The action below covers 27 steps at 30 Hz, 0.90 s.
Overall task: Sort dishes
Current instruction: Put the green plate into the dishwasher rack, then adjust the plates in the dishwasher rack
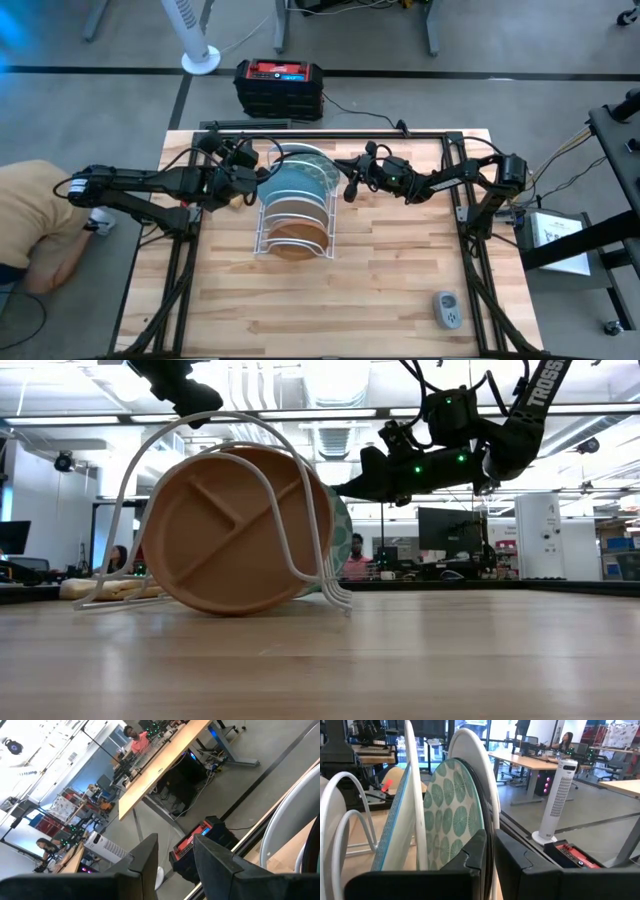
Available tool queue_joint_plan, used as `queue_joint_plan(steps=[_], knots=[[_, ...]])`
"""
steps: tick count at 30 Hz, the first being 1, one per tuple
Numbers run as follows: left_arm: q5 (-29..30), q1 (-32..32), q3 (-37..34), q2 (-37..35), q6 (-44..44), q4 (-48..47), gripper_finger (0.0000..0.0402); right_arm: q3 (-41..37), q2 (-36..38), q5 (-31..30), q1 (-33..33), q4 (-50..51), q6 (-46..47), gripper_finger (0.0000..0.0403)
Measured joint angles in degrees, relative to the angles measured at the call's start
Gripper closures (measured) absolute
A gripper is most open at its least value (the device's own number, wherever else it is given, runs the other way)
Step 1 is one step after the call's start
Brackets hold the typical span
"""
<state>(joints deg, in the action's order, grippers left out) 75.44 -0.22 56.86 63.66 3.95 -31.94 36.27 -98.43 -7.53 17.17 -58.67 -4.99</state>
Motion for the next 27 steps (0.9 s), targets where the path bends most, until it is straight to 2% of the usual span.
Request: queue_joint_plan(steps=[11,17,22,27], knots=[[0.00,0.01,0.00,0.00,0.00,-0.02,0.0288,0.02,1.47,-0.09,-0.02,0.63,-0.44,0.0379],[0.00,0.01,0.00,0.00,0.00,-0.01,0.0288,0.00,5.18,-0.11,0.00,8.00,-0.88,0.0375],[0.00,0.00,0.00,0.00,0.00,-0.02,0.0288,0.00,7.97,-1.09,0.00,17.11,0.49,0.0391],[0.00,0.01,0.00,0.00,0.00,-0.02,0.0288,-0.04,6.26,0.00,-0.48,17.98,1.73,0.0401]])
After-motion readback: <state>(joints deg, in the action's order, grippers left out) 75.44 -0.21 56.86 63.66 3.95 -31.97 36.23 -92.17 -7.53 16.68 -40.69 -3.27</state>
